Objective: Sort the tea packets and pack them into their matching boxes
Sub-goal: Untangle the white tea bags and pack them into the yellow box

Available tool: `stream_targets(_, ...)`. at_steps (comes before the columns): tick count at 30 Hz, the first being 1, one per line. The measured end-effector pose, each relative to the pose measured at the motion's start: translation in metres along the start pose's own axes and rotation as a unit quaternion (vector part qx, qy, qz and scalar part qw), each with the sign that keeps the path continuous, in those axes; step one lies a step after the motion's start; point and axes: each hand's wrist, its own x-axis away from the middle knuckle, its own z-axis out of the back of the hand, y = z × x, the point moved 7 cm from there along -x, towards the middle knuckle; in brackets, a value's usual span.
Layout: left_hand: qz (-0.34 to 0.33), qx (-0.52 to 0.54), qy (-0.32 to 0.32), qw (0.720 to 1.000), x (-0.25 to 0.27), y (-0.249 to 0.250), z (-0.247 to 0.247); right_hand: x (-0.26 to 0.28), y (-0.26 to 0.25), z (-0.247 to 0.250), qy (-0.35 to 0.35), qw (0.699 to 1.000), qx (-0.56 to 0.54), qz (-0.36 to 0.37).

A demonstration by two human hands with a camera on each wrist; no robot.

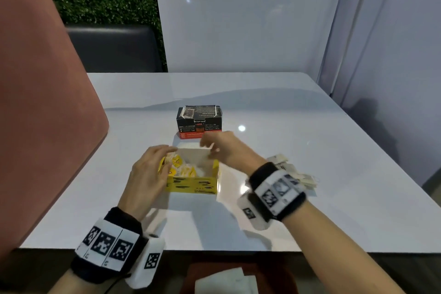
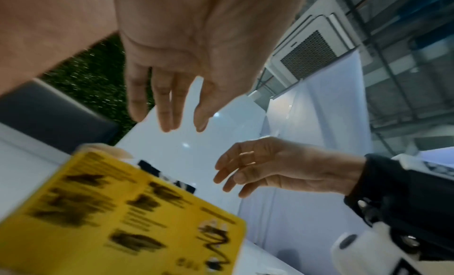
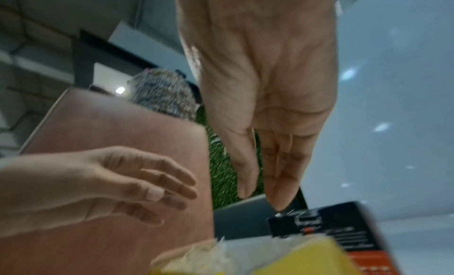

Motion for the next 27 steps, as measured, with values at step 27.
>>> stream_targets(27,-0.013,-0.177,-0.344,0.922,-0.036,0.114,-0.178,0.139,0.121,0.020,-0.090,0.949,0.220,-0.208)
